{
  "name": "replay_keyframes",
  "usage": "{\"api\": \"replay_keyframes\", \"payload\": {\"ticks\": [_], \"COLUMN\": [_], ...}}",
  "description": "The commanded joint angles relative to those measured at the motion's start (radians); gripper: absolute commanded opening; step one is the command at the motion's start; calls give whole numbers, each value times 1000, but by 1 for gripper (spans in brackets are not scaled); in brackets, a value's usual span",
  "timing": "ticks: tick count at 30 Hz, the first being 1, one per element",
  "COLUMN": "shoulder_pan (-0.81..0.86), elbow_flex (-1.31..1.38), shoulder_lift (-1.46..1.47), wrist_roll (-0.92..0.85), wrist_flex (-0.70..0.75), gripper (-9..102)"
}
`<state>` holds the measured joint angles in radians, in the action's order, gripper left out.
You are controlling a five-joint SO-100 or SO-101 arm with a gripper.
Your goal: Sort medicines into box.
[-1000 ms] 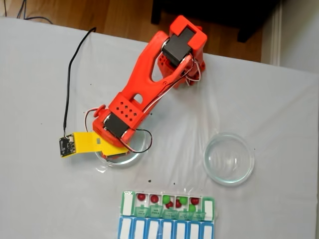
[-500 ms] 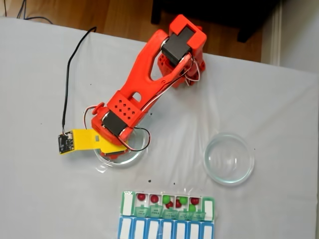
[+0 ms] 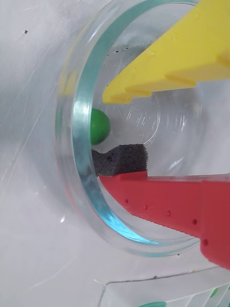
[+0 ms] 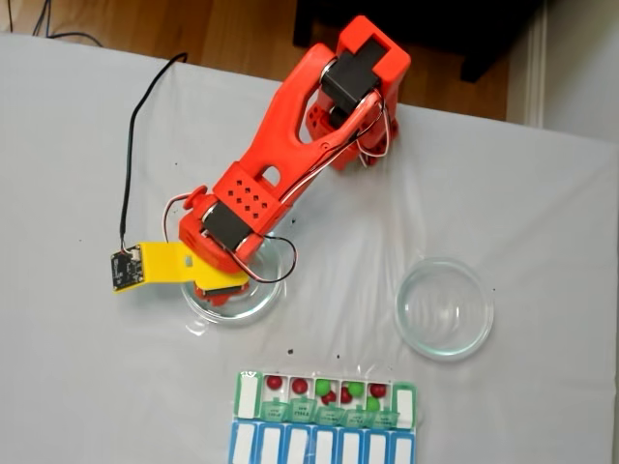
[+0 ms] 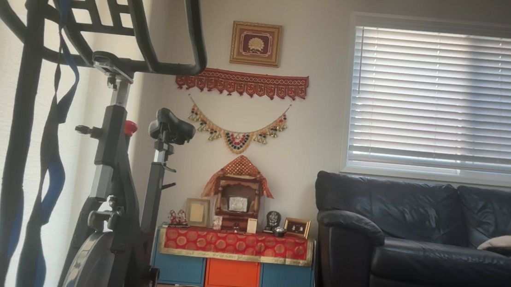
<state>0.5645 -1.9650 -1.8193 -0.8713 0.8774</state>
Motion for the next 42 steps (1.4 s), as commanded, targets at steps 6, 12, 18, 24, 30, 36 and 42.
{"api": "replay_keyframes", "payload": {"ticks": [6, 12, 18, 24, 30, 36, 42], "shoulder_pan": [17, 18, 18, 20, 20, 15, 11], "elbow_flex": [-6, -23, -29, -54, -67, -77, -60], "shoulder_lift": [-95, -83, -80, -104, -112, -112, -95], "wrist_roll": [-31, -38, -43, -51, -54, -46, -48], "wrist_flex": [-46, -97, -120, -129, -143, -169, -160], "gripper": [15, 14, 13, 12, 9, 5, 1]}}
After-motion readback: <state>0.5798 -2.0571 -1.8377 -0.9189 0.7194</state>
